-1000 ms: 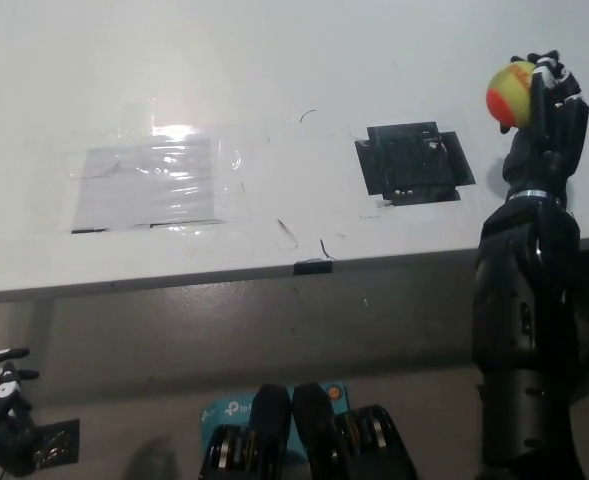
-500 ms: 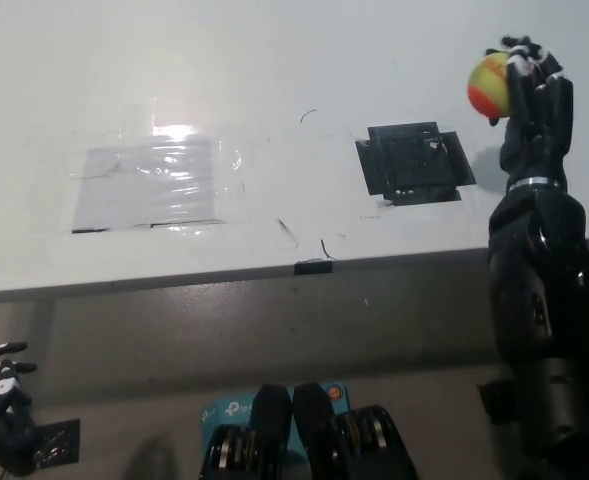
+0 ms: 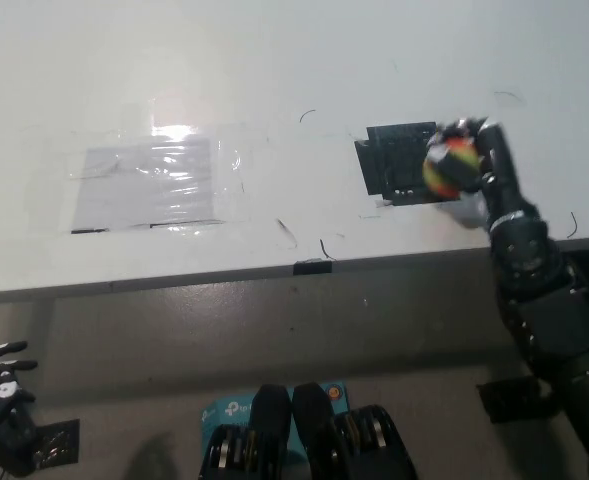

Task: The robot uses right hand to squeeze a small tennis ball placed on the black area of the table

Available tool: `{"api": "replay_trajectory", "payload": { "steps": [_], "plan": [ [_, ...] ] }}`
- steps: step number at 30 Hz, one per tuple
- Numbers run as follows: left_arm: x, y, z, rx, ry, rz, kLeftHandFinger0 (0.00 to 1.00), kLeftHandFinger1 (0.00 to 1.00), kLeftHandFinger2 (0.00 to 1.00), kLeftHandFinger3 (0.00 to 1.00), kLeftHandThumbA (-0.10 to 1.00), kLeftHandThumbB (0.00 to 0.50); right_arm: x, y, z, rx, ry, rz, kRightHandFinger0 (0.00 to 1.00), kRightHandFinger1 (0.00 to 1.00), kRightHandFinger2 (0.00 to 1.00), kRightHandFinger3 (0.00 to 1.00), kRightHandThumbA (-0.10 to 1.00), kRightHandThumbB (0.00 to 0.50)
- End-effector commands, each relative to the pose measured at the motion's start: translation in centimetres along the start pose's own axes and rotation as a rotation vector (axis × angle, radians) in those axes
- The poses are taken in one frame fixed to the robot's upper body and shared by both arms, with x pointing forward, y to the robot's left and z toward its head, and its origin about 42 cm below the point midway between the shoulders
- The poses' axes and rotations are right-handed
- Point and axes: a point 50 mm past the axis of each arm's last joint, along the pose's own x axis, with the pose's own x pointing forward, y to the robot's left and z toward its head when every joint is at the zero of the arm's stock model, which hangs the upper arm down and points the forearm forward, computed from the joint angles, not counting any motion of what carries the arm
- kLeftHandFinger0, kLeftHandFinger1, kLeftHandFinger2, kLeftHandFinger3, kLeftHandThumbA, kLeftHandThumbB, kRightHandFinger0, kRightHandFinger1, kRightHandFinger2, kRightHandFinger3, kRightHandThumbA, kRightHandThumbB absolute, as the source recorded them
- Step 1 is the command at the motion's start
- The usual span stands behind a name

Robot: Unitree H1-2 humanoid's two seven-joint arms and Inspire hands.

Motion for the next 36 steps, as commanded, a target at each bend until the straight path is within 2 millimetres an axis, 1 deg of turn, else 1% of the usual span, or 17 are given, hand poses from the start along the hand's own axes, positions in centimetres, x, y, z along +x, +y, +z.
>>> {"api": "replay_trajectory", "payload": {
  "steps": [1,3,5,10,12,13,14,15,16,17,18,22,23,25,26,31,36],
  "plan": [
    [1.4,1.2,3.6,0.078,-0.114,-0.007,0.22,0.39,0.6,0.66,0.13,0.095,4.2,-1.9,7.4,-0.764,-0.326,0.031,0.0,0.16,0.5,0.3,-0.1,0.156],
    [1.2,1.2,3.6,0.085,-0.125,-0.019,0.26,0.42,0.64,0.7,0.08,0.055,3.7,-0.4,6.6,-0.793,-0.34,0.051,0.0,0.14,0.47,0.39,-0.1,0.083],
    [1.7,1.0,4.1,0.073,-0.135,-0.018,0.23,0.39,0.6,0.68,0.04,0.053,3.8,-0.3,6.5,-0.827,-0.361,0.056,0.0,0.1,0.43,0.29,-0.1,0.003],
    [1.7,0.9,4.2,0.07,-0.131,-0.02,0.23,0.4,0.59,0.67,0.04,0.062,3.0,1.2,4.3,-0.978,-0.429,0.105,0.0,0.24,0.57,0.24,-0.1,0.0],
    [1.6,0.9,4.2,0.071,-0.139,-0.026,0.22,0.38,0.59,0.67,0.01,0.055,2.6,1.9,3.4,-1.034,-0.428,0.121,0.07,0.44,0.79,0.47,-0.1,0.008],
    [1.6,0.9,4.3,0.072,-0.139,-0.025,0.23,0.38,0.58,0.66,0.01,0.054,2.5,2.0,2.9,-1.076,-0.423,0.134,0.15,0.51,0.78,0.65,-0.1,0.0],
    [1.6,0.8,4.3,0.071,-0.138,-0.024,0.23,0.38,0.58,0.66,0.01,0.054,2.5,2.1,2.7,-1.09,-0.419,0.145,0.16,0.51,0.72,0.69,-0.1,0.0],
    [1.4,0.7,4.0,0.064,-0.134,-0.022,0.24,0.38,0.57,0.66,0.02,0.065,2.4,2.3,2.3,-1.15,-0.402,0.155,0.57,0.95,1.0,0.9,-0.1,0.032],
    [1.4,0.7,3.9,0.066,-0.133,-0.022,0.24,0.39,0.57,0.66,0.02,0.067,2.3,2.3,2.0,-1.186,-0.397,0.149,0.68,1.0,1.0,0.94,-0.09,0.038],
    [1.4,0.8,3.8,0.065,-0.132,-0.023,0.26,0.41,0.6,0.68,0.02,0.061,2.2,2.4,1.9,-1.232,-0.395,0.127,0.95,1.0,1.0,1.0,0.0,0.039],
    [1.4,0.8,3.8,0.069,-0.132,-0.021,0.27,0.41,0.6,0.68,0.02,0.057,2.2,2.4,1.9,-1.24,-0.401,0.118,1.0,1.0,1.0,1.0,0.07,0.102],
    [1.3,0.9,3.6,0.074,-0.126,-0.022,0.26,0.41,0.61,0.69,0.02,0.058,2.0,2.2,1.8,-1.247,-0.397,0.071,1.0,1.0,1.0,1.0,0.38,0.251],
    [1.2,0.8,3.5,0.066,-0.114,-0.017,0.24,0.4,0.6,0.69,0.03,0.064,2.0,2.0,1.9,-1.213,-0.379,0.048,1.0,1.0,1.0,1.0,0.51,0.379],
    [1.2,0.8,3.4,0.064,-0.117,-0.019,0.24,0.4,0.6,0.69,0.03,0.064,1.9,1.8,1.9,-1.206,-0.376,0.041,1.0,1.0,1.0,1.0,0.54,0.401],
    [1.2,0.7,3.4,0.064,-0.113,-0.024,0.24,0.41,0.62,0.69,0.04,0.065,1.8,1.7,2.0,-1.183,-0.372,0.019,1.0,1.0,1.0,1.0,0.62,0.496],
    [1.3,0.7,3.4,0.066,-0.113,-0.024,0.24,0.4,0.61,0.69,0.02,0.052,1.5,1.6,2.1,-1.156,-0.332,0.013,1.0,1.0,1.0,1.0,0.78,0.5],
    [1.2,0.7,3.4,0.072,-0.101,-0.018,0.26,0.41,0.61,0.72,0.02,0.055,1.2,1.6,2.9,-1.064,-0.344,0.012,1.0,1.0,1.0,1.0,0.75,0.5]
  ]
}}
